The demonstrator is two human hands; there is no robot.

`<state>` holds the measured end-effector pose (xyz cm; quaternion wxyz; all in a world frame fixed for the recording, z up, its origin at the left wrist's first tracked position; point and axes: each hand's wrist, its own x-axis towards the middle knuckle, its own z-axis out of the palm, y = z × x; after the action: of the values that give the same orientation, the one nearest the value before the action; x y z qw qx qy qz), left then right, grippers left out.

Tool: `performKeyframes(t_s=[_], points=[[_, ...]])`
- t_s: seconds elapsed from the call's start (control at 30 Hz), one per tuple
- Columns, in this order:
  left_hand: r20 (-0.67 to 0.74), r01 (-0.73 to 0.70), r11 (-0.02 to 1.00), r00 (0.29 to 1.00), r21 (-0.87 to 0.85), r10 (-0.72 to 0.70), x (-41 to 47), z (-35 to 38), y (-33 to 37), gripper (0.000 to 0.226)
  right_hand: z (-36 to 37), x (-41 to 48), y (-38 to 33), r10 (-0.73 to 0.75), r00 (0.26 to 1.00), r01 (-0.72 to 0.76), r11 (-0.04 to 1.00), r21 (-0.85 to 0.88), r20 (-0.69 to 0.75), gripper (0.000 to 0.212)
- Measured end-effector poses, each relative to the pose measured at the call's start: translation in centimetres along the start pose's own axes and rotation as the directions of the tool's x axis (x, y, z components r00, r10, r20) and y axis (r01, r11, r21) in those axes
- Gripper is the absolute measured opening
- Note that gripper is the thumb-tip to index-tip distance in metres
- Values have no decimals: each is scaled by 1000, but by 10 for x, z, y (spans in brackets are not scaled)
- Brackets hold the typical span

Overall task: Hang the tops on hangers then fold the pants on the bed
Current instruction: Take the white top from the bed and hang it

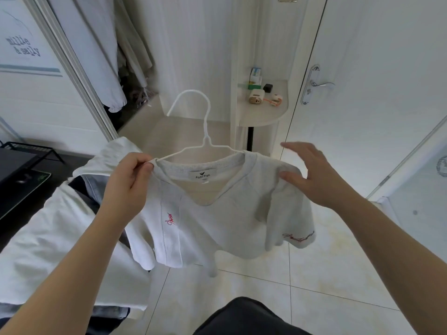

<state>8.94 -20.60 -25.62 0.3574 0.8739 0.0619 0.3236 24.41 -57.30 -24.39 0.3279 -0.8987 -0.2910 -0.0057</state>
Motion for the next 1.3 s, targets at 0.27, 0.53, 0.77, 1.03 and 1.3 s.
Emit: performKeyframes(t_s=[0.27,0.53,0.77,1.03,1.3], points=[[91,9,991,996,133,-21,45,15,0,13,-21,7,-5,-51,941,-71,936,344,335,32],[87,118,955,985,271,-146,110,42,0,25,-13,26,-10,-150,799,-317,719,619,583,22],[202,144,975,963,169,-177,151,37,-14,28,25,70,-23,-134,831,-441,435,785,540,39],[313,194,980,930,34,-194,169,28,-48,8,62,167,-74,-30,924,-337,413,846,382,31],[532,116,992,843,-41,-77,241,15,-59,53,55,297,-151,-1,990,-124,438,891,139,14]])
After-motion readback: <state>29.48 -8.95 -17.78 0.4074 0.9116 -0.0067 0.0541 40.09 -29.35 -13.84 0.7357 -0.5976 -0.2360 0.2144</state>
